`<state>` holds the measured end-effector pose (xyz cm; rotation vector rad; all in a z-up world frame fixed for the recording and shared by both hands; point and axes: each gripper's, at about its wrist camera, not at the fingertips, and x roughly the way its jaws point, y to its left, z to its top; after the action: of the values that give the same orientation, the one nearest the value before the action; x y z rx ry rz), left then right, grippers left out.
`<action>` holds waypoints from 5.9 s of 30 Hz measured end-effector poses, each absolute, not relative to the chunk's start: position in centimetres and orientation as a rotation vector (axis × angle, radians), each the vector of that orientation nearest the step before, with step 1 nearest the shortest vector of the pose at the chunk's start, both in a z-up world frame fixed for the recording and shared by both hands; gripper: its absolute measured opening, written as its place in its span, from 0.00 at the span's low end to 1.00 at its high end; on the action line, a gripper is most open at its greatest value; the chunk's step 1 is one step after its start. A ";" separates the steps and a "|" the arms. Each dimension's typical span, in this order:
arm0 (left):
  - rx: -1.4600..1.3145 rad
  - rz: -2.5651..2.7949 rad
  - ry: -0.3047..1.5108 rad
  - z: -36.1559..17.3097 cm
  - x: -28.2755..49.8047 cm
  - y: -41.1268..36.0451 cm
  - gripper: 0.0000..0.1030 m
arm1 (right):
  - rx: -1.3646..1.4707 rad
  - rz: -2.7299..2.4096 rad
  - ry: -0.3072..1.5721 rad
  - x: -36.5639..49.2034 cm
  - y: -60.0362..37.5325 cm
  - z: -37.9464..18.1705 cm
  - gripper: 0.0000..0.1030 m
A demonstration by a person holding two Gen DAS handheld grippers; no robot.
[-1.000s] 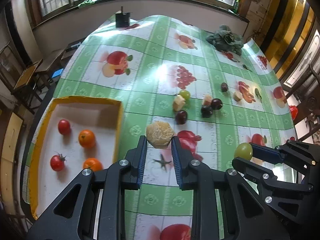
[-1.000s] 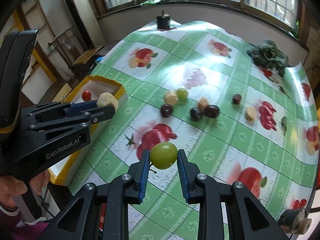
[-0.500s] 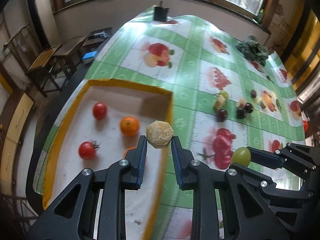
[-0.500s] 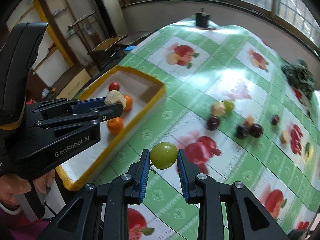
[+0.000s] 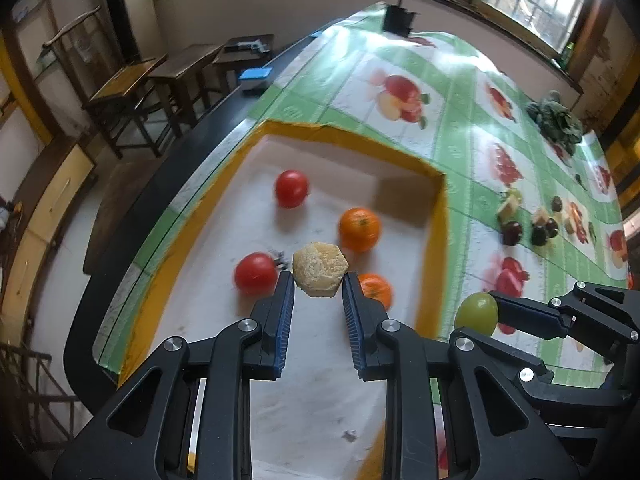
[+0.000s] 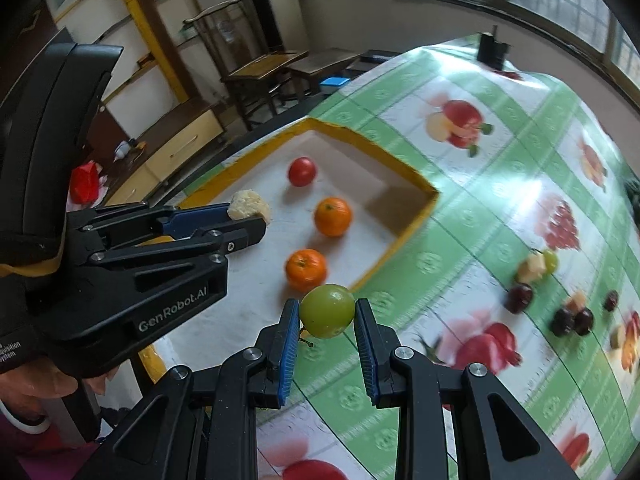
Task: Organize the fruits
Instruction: 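Carry cheese cube in left tool while right tool carries green grape to tray, then open left tool releasing cheese into tray while right tool releases grape, then move both open tools back over the table toward the dark plums, then grasp a dark red plum with left tool while right tool grasps dark purple grape, then carry plum in left tool while right tool carries dark grape to tray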
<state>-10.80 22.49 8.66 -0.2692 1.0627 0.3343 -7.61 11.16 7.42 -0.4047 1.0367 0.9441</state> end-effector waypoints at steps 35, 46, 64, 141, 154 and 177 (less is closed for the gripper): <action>-0.391 0.438 1.170 3.1 -12.6 27.4 0.23 | -0.495 1.046 1.149 -8.6 19.2 1.0 0.26; -0.400 0.481 1.168 4.3 -12.9 27.5 0.59 | -0.442 1.081 1.141 -8.6 17.9 2.5 0.34; -0.243 0.268 1.130 8.8 -7.0 16.9 0.63 | -0.247 0.857 1.054 -4.5 5.5 8.2 0.35; -0.178 -0.012 1.162 5.8 0.9 7.5 0.23 | -0.139 0.611 1.076 6.1 -6.8 3.8 0.23; -0.048 -0.109 1.122 8.0 -0.7 0.6 0.23 | -0.037 0.462 1.043 0.9 -15.1 7.1 0.23; 0.034 -0.056 1.011 11.2 -4.6 -0.4 0.23 | -0.085 0.496 0.975 -4.4 -14.1 10.5 0.23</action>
<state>-4.55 -0.39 11.17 0.0341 1.0106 -0.0564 -4.43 -14.08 10.51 -0.0852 0.9751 0.4960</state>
